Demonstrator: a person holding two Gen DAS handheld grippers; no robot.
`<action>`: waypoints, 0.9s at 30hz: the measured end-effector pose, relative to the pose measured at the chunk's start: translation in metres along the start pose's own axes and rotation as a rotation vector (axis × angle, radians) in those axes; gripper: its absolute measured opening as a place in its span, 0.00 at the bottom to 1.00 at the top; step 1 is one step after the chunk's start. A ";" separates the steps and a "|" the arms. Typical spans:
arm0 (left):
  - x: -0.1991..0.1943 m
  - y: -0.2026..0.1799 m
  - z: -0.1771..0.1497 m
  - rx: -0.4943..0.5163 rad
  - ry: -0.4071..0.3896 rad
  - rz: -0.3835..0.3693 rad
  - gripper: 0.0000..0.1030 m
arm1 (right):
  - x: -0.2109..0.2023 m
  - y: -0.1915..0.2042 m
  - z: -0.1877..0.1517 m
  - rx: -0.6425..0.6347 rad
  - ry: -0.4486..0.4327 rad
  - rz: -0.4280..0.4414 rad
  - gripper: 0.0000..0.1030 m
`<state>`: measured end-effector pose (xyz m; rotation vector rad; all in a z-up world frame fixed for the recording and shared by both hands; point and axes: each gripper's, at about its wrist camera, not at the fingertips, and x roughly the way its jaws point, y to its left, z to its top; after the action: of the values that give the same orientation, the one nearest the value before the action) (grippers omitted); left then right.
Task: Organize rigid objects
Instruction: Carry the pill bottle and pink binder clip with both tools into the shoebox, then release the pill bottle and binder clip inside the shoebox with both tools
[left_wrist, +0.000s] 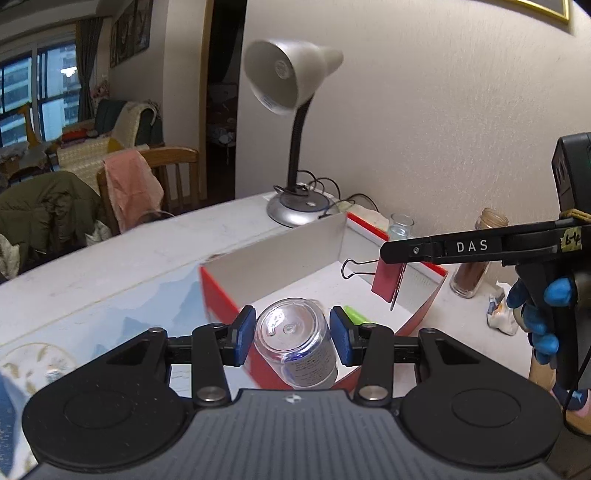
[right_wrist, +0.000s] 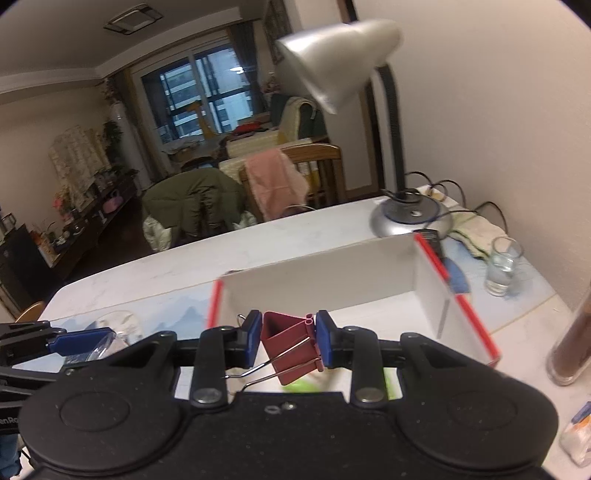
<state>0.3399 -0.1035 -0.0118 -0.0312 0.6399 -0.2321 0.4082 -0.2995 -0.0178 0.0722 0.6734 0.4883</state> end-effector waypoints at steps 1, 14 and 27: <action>0.008 -0.005 0.002 -0.003 0.012 -0.001 0.42 | 0.003 -0.006 0.000 0.005 0.004 -0.005 0.29; 0.107 -0.030 0.024 0.051 0.121 0.084 0.42 | 0.042 -0.075 -0.008 0.032 0.102 -0.048 0.30; 0.179 -0.022 0.030 0.084 0.216 0.204 0.42 | 0.081 -0.082 -0.013 -0.081 0.159 -0.068 0.30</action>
<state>0.4920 -0.1668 -0.0910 0.1417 0.8420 -0.0648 0.4883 -0.3365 -0.0928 -0.0666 0.8079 0.4587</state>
